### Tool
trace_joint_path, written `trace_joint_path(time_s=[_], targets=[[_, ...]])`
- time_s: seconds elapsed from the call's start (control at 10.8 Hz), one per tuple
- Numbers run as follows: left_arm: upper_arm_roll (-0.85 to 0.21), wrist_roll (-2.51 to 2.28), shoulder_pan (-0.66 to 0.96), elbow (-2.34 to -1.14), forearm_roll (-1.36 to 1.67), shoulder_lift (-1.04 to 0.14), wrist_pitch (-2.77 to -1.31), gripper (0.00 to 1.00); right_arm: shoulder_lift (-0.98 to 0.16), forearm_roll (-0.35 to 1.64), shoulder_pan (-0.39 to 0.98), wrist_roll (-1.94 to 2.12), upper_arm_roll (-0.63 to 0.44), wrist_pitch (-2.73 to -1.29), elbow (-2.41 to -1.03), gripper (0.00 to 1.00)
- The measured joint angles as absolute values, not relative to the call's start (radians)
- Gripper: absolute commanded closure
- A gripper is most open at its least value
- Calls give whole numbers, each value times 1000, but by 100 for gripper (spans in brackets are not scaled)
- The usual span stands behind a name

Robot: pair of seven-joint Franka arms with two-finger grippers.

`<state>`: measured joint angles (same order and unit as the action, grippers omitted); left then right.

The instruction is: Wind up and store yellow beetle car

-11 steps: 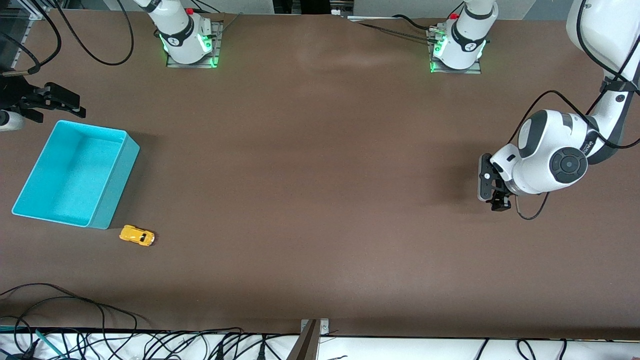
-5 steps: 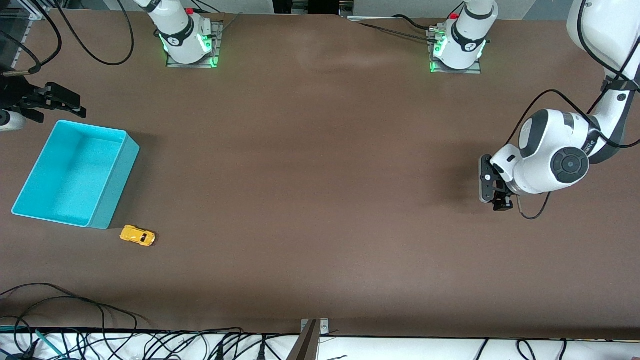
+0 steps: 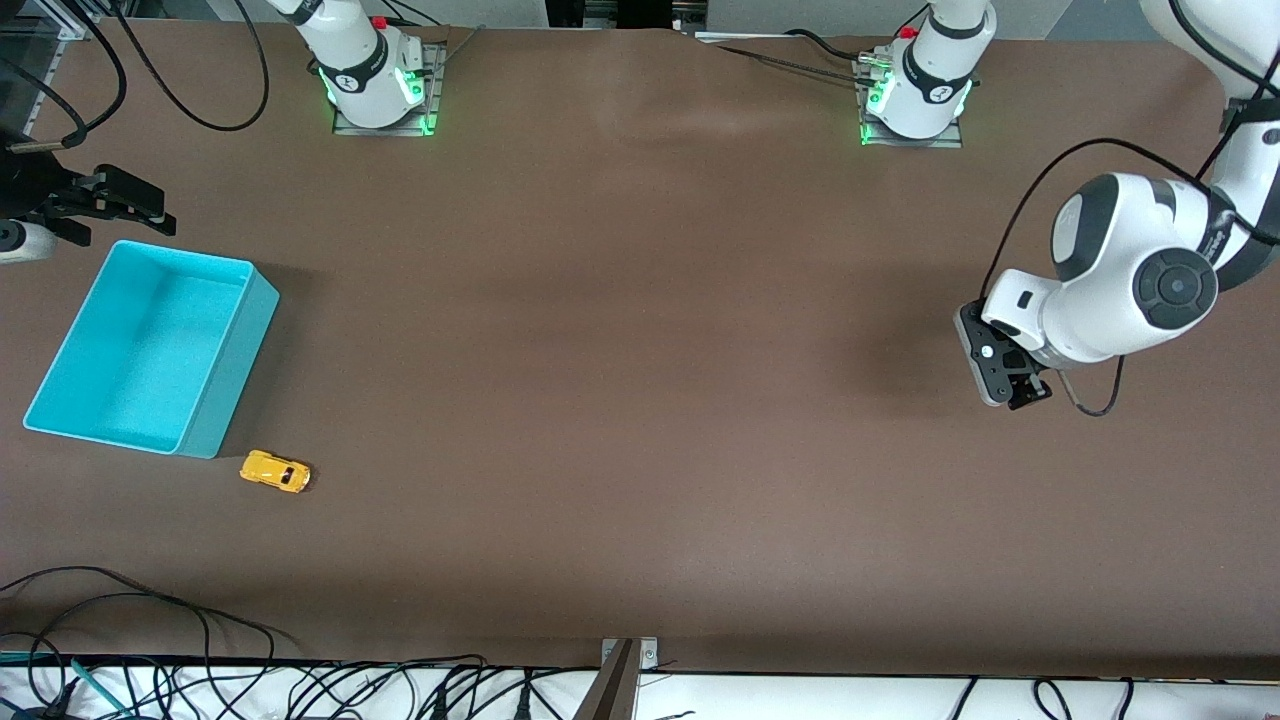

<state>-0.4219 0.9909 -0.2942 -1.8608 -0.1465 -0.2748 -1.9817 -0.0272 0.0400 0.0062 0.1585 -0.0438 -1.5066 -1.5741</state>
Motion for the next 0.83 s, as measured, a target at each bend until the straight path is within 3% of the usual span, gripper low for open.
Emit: trace_joint_path(time_s=[0.83], targets=[[-325, 225, -62, -1629, -45, -129, -1687, 0, -35, 40, 5, 169, -45, -1507, -1574, 0]])
